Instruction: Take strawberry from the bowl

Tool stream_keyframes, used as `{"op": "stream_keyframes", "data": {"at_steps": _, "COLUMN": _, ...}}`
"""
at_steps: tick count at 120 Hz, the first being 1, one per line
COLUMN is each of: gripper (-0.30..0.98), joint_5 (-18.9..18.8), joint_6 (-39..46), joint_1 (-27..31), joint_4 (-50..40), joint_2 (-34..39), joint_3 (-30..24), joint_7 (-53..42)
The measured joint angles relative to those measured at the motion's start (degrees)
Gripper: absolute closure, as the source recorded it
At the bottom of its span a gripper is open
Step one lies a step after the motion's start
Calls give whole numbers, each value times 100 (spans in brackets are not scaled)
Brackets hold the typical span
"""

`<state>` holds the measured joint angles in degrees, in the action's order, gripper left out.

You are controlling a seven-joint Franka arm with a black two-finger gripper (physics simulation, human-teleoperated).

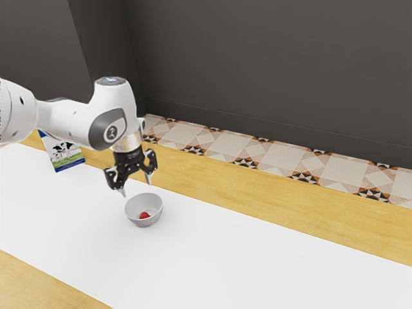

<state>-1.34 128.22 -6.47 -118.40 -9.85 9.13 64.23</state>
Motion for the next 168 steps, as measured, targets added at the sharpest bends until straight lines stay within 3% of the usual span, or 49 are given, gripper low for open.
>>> {"op": "stream_keyframes", "data": {"at_steps": 28, "gripper": 29, "joint_5": 2, "joint_6": 239, "joint_1": 5, "joint_4": -121, "joint_2": -164, "joint_3": 1, "joint_7": 430}}
{"op": "stream_keyframes", "data": {"at_steps": 60, "gripper": 39, "joint_5": 8, "joint_6": 463, "joint_1": -7, "joint_4": -314, "joint_2": -191, "joint_3": 1, "joint_7": 770}}
{"op": "stream_keyframes", "data": {"at_steps": 92, "gripper": 42, "joint_5": 248, "joint_6": 602, "joint_1": -2, "joint_4": -436, "joint_2": -255, "joint_3": 1, "joint_7": 993}}
{"op": "stream_keyframes", "data": {"at_steps": 168, "gripper": 43, "joint_5": 332, "joint_6": 700, "joint_1": 2, "joint_4": -387, "joint_2": -497, "joint_3": 15, "joint_7": 1343}}
